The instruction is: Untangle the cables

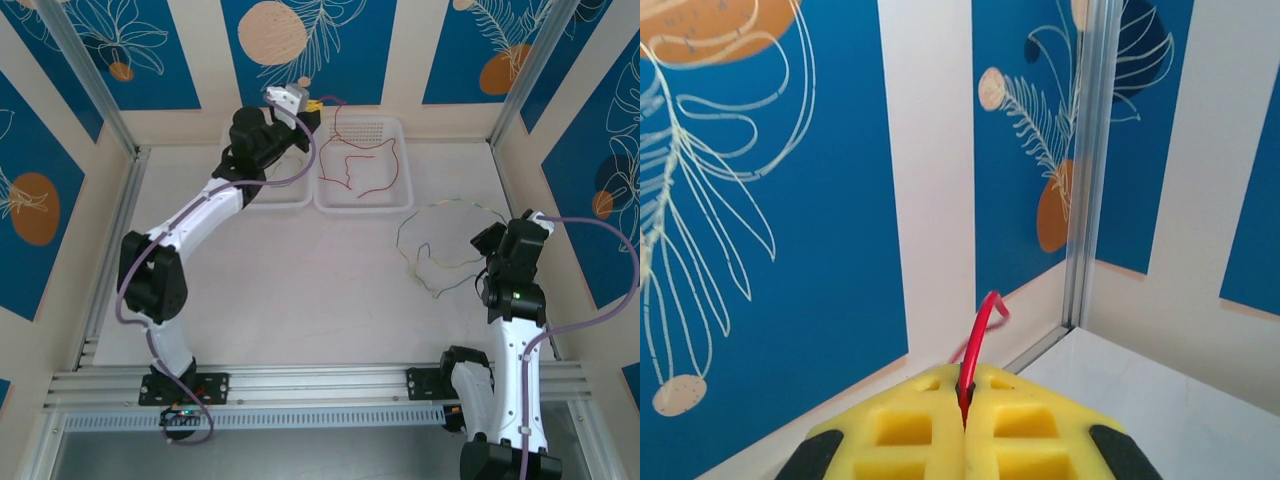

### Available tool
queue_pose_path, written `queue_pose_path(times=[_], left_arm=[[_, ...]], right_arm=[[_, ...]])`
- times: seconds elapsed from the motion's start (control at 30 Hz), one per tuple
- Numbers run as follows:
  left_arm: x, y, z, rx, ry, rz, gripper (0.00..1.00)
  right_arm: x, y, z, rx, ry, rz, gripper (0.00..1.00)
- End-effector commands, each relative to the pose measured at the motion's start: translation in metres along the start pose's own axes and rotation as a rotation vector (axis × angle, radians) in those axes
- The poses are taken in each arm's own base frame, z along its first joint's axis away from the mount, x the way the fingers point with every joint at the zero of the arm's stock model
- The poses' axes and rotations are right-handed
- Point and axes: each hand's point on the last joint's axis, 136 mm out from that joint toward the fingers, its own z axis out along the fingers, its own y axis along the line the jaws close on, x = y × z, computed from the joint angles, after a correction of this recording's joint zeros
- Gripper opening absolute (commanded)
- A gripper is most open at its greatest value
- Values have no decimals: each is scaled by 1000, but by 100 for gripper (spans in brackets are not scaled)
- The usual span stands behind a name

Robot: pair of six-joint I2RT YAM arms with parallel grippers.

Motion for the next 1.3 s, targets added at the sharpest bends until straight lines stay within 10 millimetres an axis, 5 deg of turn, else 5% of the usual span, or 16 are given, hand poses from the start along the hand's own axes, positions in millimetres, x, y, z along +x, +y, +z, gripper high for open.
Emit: queue_pose_path(times=[0.0,0.5,0.8,0.9,0.97,1.03,1.13,1.27], left_arm=[[7,5,17,-12,8,8,0],[107,18,79,2,262,-115,0],[179,17,95,-44,420,-127,0],[196,17,94,-63,457,-135,8],[198,18,92,-70,473,-140,17],[194,16,90,-73,480,-132,38],[176,6,87,-59,471,-96,36],[148,-10,83,-58,462,-34,55]], right_arm=[[-8,5,-6,-27,-32,-20,0],[-5,9,-8,-63,-30,-20,0],[-4,11,-9,-77,-23,-16,0],[-4,13,-10,-90,-22,-19,0],[-6,15,-13,-96,-27,-21,0],[-9,17,-16,-101,-36,-27,0],[-14,19,-19,-109,-48,-34,0],[-13,22,-20,-121,-43,-25,0]])
